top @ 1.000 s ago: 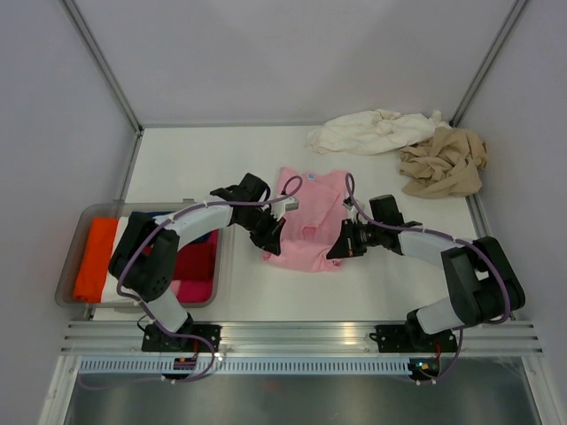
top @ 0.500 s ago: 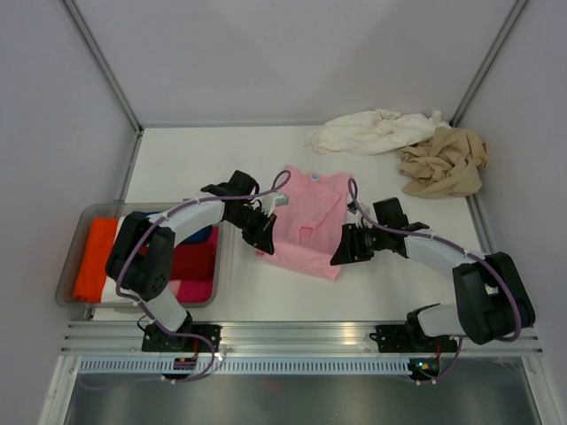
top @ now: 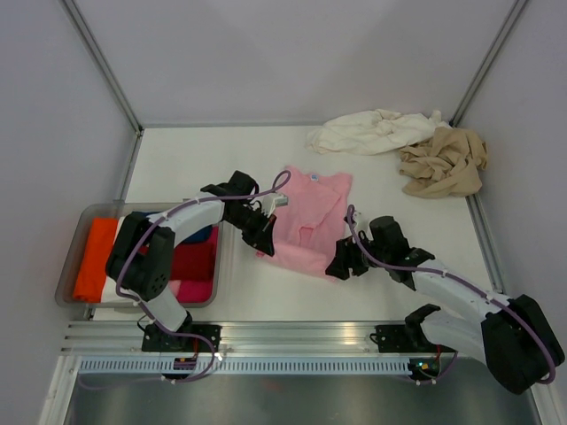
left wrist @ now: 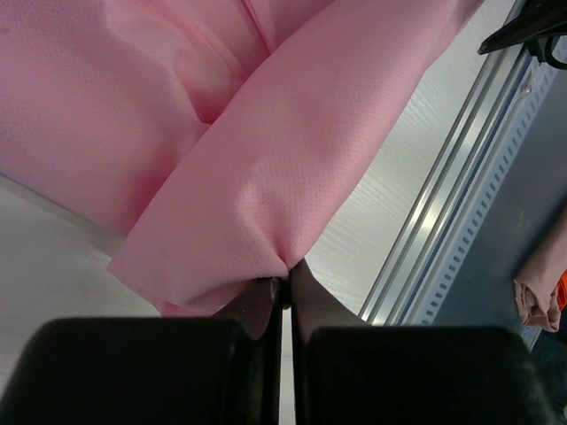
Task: Roll the t-shirts
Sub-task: Roll the tshirt
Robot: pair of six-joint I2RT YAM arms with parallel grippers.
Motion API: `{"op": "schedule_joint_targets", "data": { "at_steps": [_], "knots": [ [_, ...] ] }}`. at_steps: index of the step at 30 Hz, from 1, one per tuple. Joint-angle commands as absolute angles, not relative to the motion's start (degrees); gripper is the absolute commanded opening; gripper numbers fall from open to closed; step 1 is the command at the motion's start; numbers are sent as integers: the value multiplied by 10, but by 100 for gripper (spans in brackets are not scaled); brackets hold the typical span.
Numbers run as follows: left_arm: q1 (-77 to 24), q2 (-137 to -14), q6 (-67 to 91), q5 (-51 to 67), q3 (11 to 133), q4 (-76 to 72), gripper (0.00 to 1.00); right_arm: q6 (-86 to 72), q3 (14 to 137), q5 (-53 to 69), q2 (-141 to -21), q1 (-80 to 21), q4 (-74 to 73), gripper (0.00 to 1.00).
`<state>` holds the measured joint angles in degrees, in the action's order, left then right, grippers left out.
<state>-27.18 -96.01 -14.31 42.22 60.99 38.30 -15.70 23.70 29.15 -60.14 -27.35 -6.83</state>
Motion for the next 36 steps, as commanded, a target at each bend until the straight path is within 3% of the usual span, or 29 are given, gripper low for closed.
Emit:
{"op": "schedule_joint_targets", "data": {
  "at_steps": [1,7,9,10,13,17,21,27,36],
  "knots": [
    [-272,-956,-165,443,623,393,2,-179,236,236,-632,-299,28,70],
    [-271,-954,-178,446,619,400,2,-192,214,243,-678,-303,52,69],
    [-271,-954,-185,445,619,403,2,-196,210,250,-692,-304,67,65],
    [-270,-954,-185,446,620,406,2,-197,214,266,-697,-304,67,46],
    [-265,-953,-192,456,621,420,2,-193,227,327,-709,-304,59,10],
    [-250,-953,-240,481,619,459,2,-165,239,459,-735,-292,20,1],
    [-229,-965,-274,491,625,502,2,-162,273,523,-799,-233,-55,0],
    [-219,-971,-256,477,621,492,3,-154,308,491,-838,-215,-84,2],
    [-219,-1048,-150,385,689,433,2,-171,376,392,-870,-189,-129,39]
  ]
}}
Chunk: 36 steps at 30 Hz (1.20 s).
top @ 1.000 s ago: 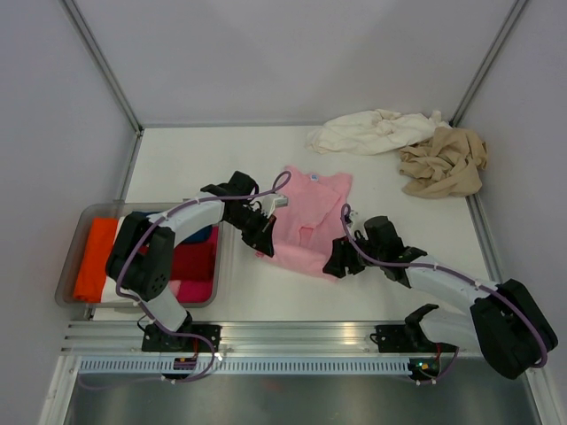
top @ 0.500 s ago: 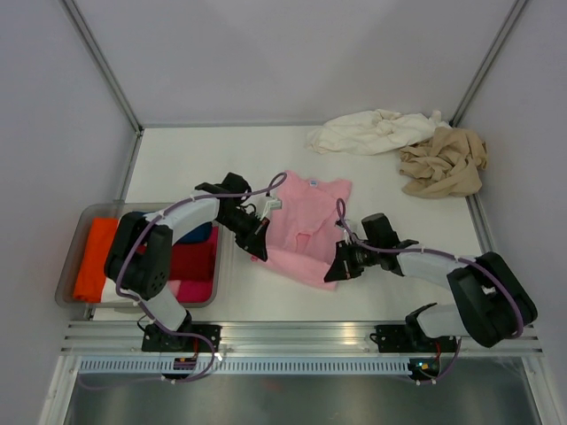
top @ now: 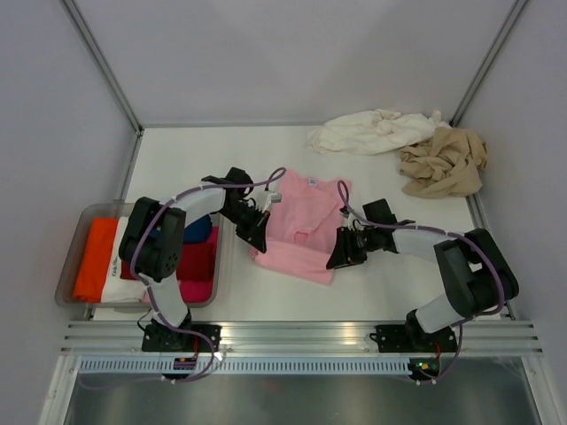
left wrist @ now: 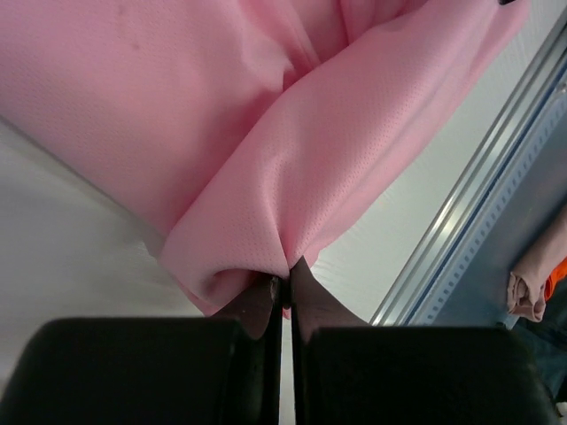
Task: Roll the t-shirts
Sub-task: Roll the tshirt
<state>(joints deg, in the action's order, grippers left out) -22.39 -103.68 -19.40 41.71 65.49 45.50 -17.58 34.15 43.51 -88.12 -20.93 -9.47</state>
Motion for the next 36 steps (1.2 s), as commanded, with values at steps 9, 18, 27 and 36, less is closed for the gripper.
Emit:
{"op": "schedule_joint_targets", "data": {
  "at_steps": [9,18,27,36],
  "knots": [
    [-219,-1065,-96,376,686,423,2,-95,471,325,-781,-175,-248,34],
    [-218,-1058,-92,388,699,422,6,-180,425,286,-776,-337,-52,20],
    [-219,-1010,-127,369,712,458,33,-216,404,248,-868,-339,40,25],
    [-221,-964,-128,245,701,522,57,-221,400,236,-896,-339,52,25]
  ]
}}
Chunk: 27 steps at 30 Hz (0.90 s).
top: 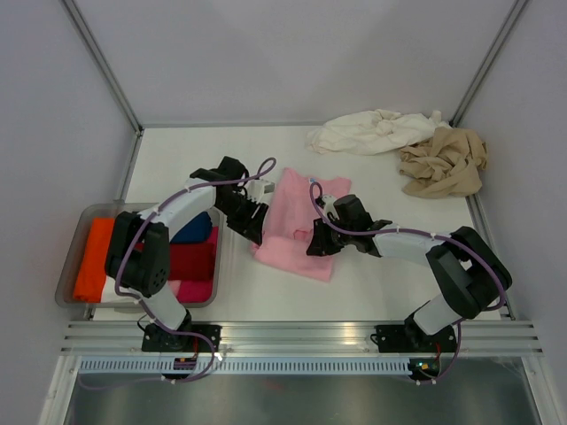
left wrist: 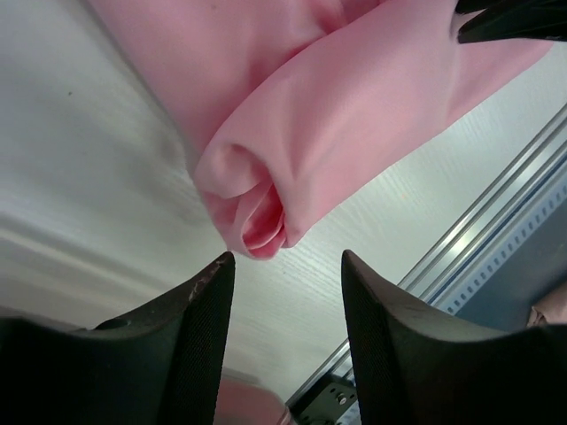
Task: Roll the t-shirts
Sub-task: Roll the tshirt
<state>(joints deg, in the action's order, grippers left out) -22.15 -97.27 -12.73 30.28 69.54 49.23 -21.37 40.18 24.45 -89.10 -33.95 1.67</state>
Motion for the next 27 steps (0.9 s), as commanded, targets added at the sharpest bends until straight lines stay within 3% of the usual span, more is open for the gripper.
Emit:
{"op": "schedule_joint_targets", "data": {
  "at_steps": [1,6,13,16,18,23,27],
  "knots": [
    [-226,-975,-125,245,694,522,57,-221,401,235,-896,-339,53,25],
    [-242,-998,-105,238,692,505,58,-221,403,236,-896,-339,57,25],
    [-253,-1057,-91,331,702,479,54,-220,400,229,-895,-340,53,25],
    [-257,-1072,-88,344,703,471,49,-217,402,221,-890,-340,49,25],
    [-258,-1071,-82,352,710,466,38,-221,403,221,-890,-340,49,25],
    [-269,-1051,-70,368,720,461,25,-225,396,221,-895,-340,55,25],
    [-272,-1048,-65,382,708,456,22,-223,399,221,-898,-340,55,25]
  ]
}}
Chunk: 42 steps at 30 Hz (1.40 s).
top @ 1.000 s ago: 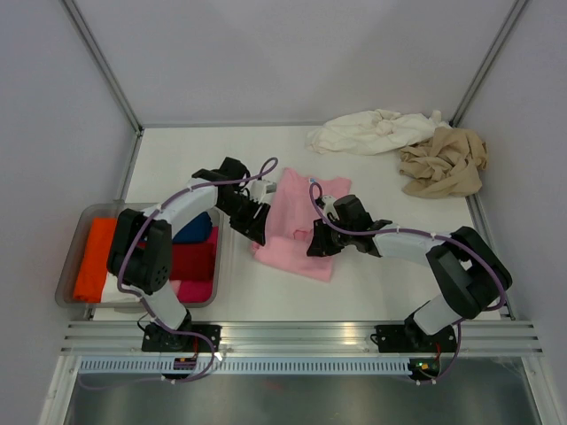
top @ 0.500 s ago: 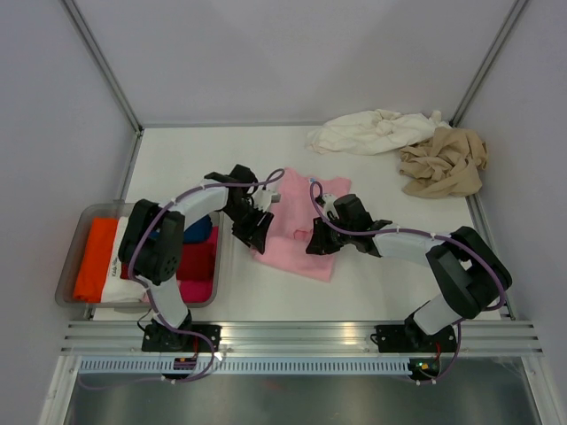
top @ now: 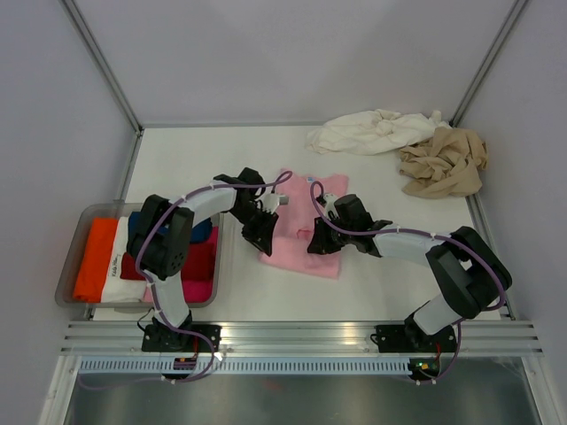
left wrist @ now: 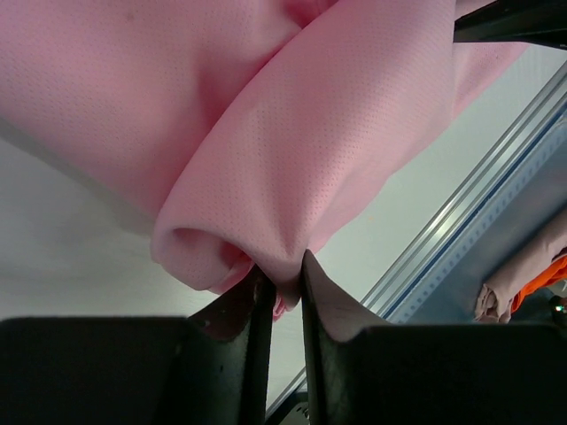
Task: Roll the t-shirts
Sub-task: Roll the tshirt
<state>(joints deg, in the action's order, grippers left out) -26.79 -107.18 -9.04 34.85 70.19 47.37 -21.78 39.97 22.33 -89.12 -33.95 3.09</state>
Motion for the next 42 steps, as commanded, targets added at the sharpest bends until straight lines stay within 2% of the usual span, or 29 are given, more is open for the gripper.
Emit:
{"op": "schedule_joint_targets", "data": {
  "at_steps": [1,5,6,8,15,21,25,27,30,31,34,38,42],
  "knots": [
    [-275,-1050,-62,382,704,450,22,-223,400,221,-899,-340,56,25],
    [-278,-1070,-40,383,700,424,23,-226,403,225,-905,-341,56,25],
    [-277,-1071,-38,383,702,418,19,-226,404,225,-904,-340,55,26],
    [-277,-1071,-38,383,703,415,3,-215,410,225,-898,-341,41,27],
    [-258,-1040,-38,410,657,415,2,-157,407,253,-860,-341,16,28],
    [-231,-1045,-41,393,626,417,2,-159,439,260,-874,-365,25,27],
    [-229,-1061,-50,400,642,420,3,-183,407,255,-910,-366,48,25],
    [-229,-1059,-54,413,649,422,6,-205,381,253,-918,-363,66,24],
    [-228,-1043,-64,426,643,423,23,-216,367,230,-919,-362,84,24],
    [-228,-1040,-69,431,640,422,33,-218,367,225,-920,-362,92,23],
    [-215,-1022,-70,449,633,425,47,-221,377,231,-931,-361,98,24],
    [-155,-995,-73,487,664,439,55,-217,380,229,-926,-361,92,23],
    [-142,-944,-125,484,695,444,60,-221,375,228,-919,-359,98,23]
  ]
}}
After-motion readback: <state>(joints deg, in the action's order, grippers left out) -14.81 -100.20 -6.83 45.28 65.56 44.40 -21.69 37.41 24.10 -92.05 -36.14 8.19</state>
